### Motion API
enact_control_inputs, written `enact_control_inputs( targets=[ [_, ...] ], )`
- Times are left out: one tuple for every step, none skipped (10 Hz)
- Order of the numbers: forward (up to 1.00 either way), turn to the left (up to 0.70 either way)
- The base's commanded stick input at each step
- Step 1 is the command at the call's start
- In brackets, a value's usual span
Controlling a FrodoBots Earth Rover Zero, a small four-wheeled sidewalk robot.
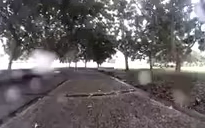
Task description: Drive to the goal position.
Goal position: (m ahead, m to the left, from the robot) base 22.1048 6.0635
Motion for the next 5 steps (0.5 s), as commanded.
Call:
enact_control_inputs(
  targets=[
    [0.70,0.00],
    [0.70,0.00],
    [0.70,0.00],
    [0.70,0.00],
    [0.70,0.00]
  ],
)
